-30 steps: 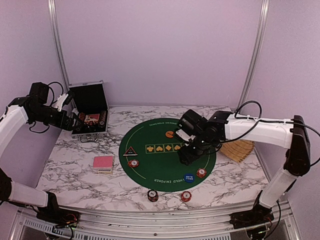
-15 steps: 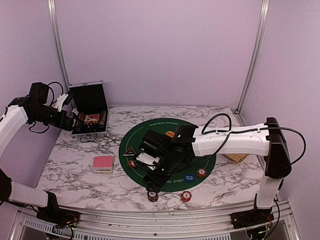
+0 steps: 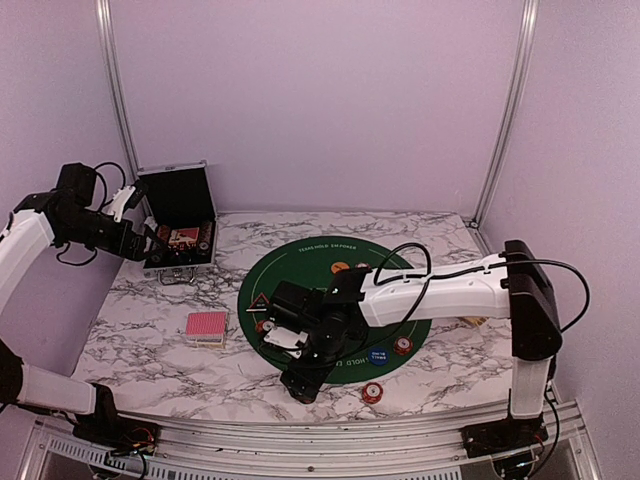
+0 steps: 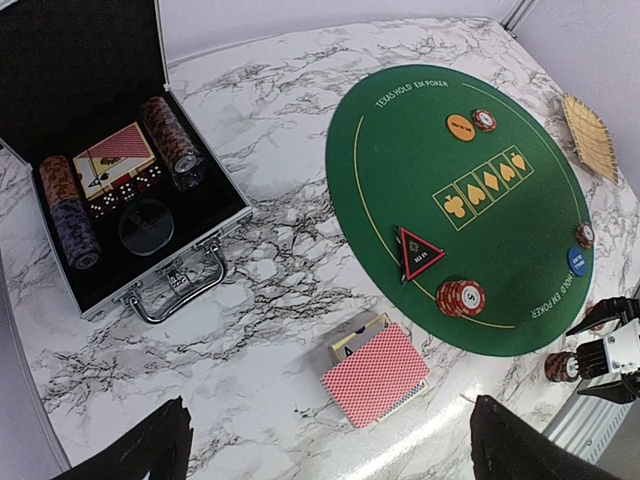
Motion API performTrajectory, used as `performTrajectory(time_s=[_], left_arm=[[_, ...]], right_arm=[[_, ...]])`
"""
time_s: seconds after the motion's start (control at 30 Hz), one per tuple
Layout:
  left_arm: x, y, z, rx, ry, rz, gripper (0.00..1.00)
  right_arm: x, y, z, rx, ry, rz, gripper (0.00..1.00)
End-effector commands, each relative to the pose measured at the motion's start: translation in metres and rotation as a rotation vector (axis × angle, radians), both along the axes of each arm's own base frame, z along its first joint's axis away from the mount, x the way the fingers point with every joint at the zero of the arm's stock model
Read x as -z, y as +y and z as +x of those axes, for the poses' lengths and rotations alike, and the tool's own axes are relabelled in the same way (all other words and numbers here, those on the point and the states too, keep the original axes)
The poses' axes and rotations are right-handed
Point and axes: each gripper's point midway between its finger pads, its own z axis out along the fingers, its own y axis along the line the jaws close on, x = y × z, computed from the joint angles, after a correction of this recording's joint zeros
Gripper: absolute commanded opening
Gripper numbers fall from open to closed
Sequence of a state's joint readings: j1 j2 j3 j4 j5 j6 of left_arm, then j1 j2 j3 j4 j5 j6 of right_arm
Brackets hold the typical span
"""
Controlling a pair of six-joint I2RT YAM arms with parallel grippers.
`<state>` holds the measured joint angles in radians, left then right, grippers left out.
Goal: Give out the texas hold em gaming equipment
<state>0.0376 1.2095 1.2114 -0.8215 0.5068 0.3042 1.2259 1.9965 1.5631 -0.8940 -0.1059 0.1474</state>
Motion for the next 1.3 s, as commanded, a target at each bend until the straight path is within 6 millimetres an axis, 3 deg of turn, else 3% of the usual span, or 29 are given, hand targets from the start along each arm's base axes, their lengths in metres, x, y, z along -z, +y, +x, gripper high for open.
performTrajectory(time_s=[0.0, 0.43, 1.13, 1.27], left_arm=[[-0.012, 0.001, -0.006, 0.01, -0.024, 0.01, 0.99], [-0.011, 0.001, -0.006, 0.012, -0.022, 0.011, 0.99], [-0.009, 0.0, -0.006, 0.013, -0.017, 0.011, 0.99], [-0.01, 0.0, -0.006, 0.015, -0.02, 0.011, 0.99]], right_arm=[[-0.002, 0.015, 0.0, -0.029, -0.004, 0.028, 0.78], [0.008, 0.015, 0.0, -0.029, -0.003, 0.02, 0.6], [0.019, 0.008, -0.005, -0.034, 0.018, 0.0, 0.6], [0.019, 0.008, -0.005, -0.035, 0.017, -0.001, 0.56]])
